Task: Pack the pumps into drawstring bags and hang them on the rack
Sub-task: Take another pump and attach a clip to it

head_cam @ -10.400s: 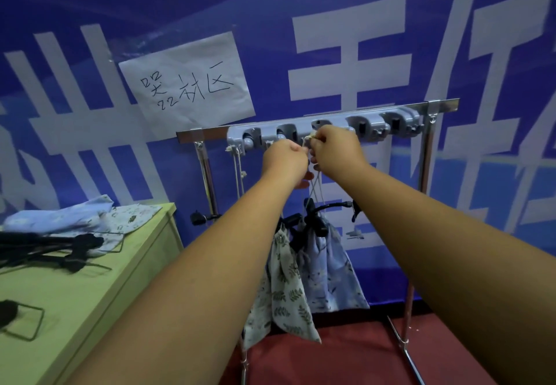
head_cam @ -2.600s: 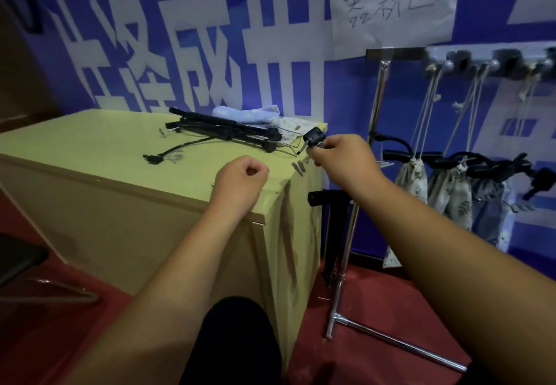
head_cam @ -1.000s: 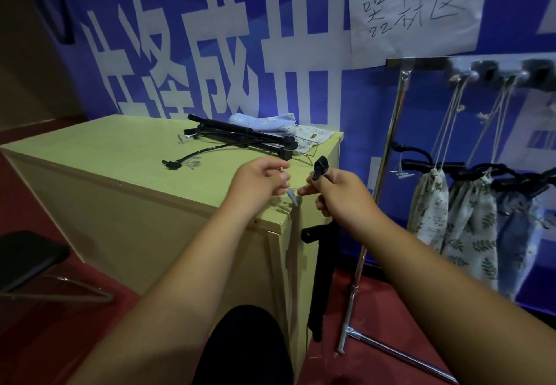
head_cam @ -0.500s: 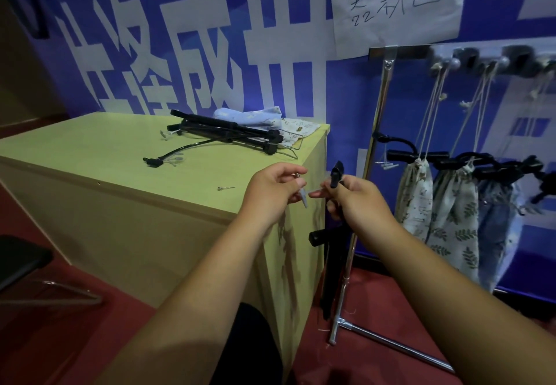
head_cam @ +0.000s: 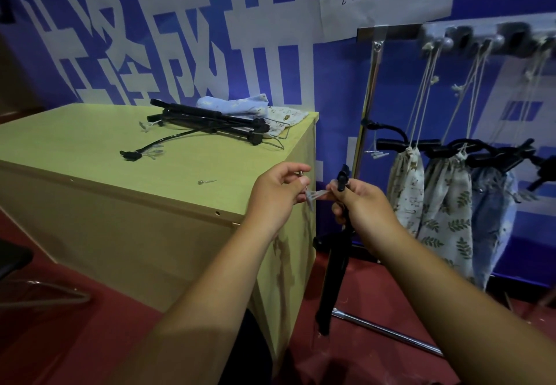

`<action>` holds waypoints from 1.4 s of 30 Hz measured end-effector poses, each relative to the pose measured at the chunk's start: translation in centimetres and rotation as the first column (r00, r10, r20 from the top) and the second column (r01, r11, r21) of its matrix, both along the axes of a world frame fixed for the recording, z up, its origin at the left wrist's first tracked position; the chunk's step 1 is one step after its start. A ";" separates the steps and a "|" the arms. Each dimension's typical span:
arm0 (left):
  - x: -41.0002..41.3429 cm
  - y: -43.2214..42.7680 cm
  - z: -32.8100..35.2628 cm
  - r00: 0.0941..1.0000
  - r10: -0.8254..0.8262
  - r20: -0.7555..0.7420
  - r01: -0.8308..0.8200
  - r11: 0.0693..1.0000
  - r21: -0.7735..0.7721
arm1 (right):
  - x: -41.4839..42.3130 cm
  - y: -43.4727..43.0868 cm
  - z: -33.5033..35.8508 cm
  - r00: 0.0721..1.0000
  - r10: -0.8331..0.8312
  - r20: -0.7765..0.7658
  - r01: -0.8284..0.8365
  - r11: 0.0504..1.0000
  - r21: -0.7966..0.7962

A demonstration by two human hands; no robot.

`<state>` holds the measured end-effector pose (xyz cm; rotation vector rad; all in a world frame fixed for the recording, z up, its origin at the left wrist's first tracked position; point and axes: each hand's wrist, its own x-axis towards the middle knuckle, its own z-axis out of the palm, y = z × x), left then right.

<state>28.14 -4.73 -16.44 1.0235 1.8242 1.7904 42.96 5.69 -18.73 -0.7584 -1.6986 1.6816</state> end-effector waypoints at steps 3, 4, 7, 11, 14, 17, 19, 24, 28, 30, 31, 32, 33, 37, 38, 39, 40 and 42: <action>0.1 0.5 -0.5 0.999 -0.016 0.029 0.016 1.000 0.007 | -0.2 0.6 -0.9 1.000 -0.020 -0.021 0.020 1.000 -0.008; 0.1 0.6 -0.6 0.999 -0.025 0.043 0.024 1.000 0.010 | -0.3 0.7 -1.1 0.999 -0.033 -0.028 0.033 0.999 -0.010; 0.3 1.0 -1.1 0.994 -0.056 0.089 0.054 0.998 0.017 | -0.3 1.2 -1.8 0.998 -0.057 -0.031 0.056 0.998 -0.016; 0.4 1.8 -2.1 0.992 -0.060 0.110 0.061 0.998 -0.005 | 0.0 2.0 -3.0 0.998 -0.060 -0.026 0.059 0.998 -0.039; 0.3 2.4 -3.0 0.988 -0.054 0.141 0.056 0.998 -0.010 | -0.1 2.6 -4.3 0.997 -0.070 -0.027 0.068 0.995 -0.067; 0.5 3.1 -4.1 0.985 -0.068 0.156 0.069 0.998 -0.005 | 0.0 3.1 -5.8 0.995 -0.092 -0.034 0.088 0.990 -0.106; 0.7 3.5 -4.8 0.985 -0.063 0.160 0.063 0.998 0.001 | 0.2 3.3 -6.6 0.995 -0.097 -0.020 0.094 0.988 -0.121; 1.0 4.6 -6.9 0.983 -0.066 0.169 0.069 0.998 -0.010 | 0.6 3.8 -8.7 0.993 -0.117 -0.023 0.111 0.974 -0.198; 1.1 5.5 -8.9 0.968 -0.129 0.213 0.143 0.988 -0.053 | 0.9 4.5 -10.4 0.989 -0.136 -0.058 0.117 0.961 -0.251; 1.2 5.7 -10.0 0.952 -0.148 0.269 0.171 0.983 -0.065 | 1.0 4.7 -11.2 0.988 -0.143 -0.063 0.122 0.958 -0.261; 1.2 5.8 -10.6 0.936 -0.161 0.315 0.191 0.979 -0.067 | 1.0 4.8 -11.6 0.987 -0.151 -0.055 0.132 0.957 -0.257; 1.2 5.8 -11.1 0.914 -0.176 0.366 0.213 0.975 -0.063 | 1.1 4.9 -11.9 0.987 -0.156 -0.042 0.141 0.958 -0.249; 1.1 5.9 -11.7 0.891 -0.186 0.414 0.230 0.971 -0.059 | 1.2 5.1 -12.2 0.987 -0.158 -0.018 0.150 0.961 -0.233; 0.8 6.4 -13.2 0.771 -0.165 0.615 0.252 0.966 -0.058 | 1.0 5.9 -12.8 0.983 -0.171 0.064 0.178 0.974 -0.140; 0.7 6.6 -13.3 0.739 -0.154 0.656 0.261 0.963 -0.067 | 0.9 6.0 -12.8 0.982 -0.173 0.077 0.181 0.977 -0.116; 0.5 6.7 -13.3 0.712 -0.146 0.686 0.276 0.958 -0.082 | 0.8 6.2 -12.7 0.982 -0.172 0.085 0.179 0.980 -0.091; 0.3 6.7 -13.3 0.690 -0.142 0.709 0.297 0.950 -0.099 | 0.7 6.3 -12.7 0.982 -0.164 0.090 0.170 0.983 -0.064; 0.0 6.8 -13.4 0.645 -0.137 0.751 0.338 0.934 -0.120 | 0.7 6.4 -12.7 0.983 -0.157 0.099 0.159 0.987 -0.008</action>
